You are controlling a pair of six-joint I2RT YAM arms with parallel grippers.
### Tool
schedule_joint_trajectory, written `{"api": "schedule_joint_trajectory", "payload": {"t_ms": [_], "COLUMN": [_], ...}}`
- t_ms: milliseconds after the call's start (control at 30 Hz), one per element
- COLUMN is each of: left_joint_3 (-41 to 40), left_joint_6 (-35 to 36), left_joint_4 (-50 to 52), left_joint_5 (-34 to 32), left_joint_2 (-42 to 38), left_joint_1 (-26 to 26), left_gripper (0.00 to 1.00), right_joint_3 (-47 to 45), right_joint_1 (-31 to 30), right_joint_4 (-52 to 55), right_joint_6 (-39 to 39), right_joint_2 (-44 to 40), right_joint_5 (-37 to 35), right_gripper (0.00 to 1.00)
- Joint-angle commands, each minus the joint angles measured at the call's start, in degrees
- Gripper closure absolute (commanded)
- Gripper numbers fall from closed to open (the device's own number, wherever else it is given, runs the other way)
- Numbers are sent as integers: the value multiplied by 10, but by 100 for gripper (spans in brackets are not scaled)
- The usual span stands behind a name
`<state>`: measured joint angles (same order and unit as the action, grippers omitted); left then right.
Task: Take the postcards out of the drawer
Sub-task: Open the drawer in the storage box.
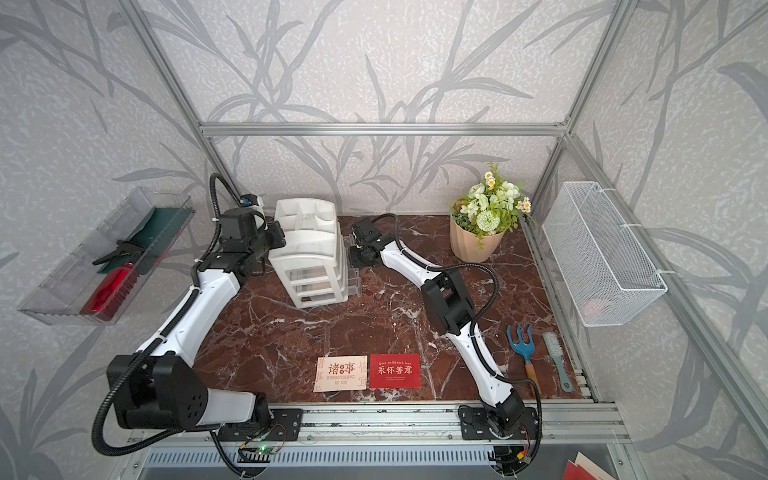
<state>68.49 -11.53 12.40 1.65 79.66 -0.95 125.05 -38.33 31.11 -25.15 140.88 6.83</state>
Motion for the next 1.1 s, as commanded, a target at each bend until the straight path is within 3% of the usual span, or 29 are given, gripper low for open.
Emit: {"api": "schedule_joint_trajectory", "payload": {"t_ms": [0, 300, 600, 733, 1067], "left_joint_3": [-32, -32, -31, -32, -33], "left_joint_6": [38, 40, 42, 43, 44], "left_joint_4": [118, 121, 125, 126, 126], "left_joint_5": [22, 21, 19, 20, 25], "left_joint_2": [41, 41, 38, 37, 32], "left_joint_1": [-3, -3, -2, -3, -2], "left_gripper": [100, 100, 100, 100, 100], "right_joint_3": [19, -37, -174, -193, -210], "right_joint_1": [-1, 19, 62, 81, 84], "right_joint_4": [46, 47, -32, -34, -67], "right_joint_6": [9, 22, 34, 51, 60], "right_joint_2": [7, -33, -118, -133, -167], "right_joint_5": [-47, -84, -79, -60, 23], "right_gripper": [82, 85, 87, 86, 64]}}
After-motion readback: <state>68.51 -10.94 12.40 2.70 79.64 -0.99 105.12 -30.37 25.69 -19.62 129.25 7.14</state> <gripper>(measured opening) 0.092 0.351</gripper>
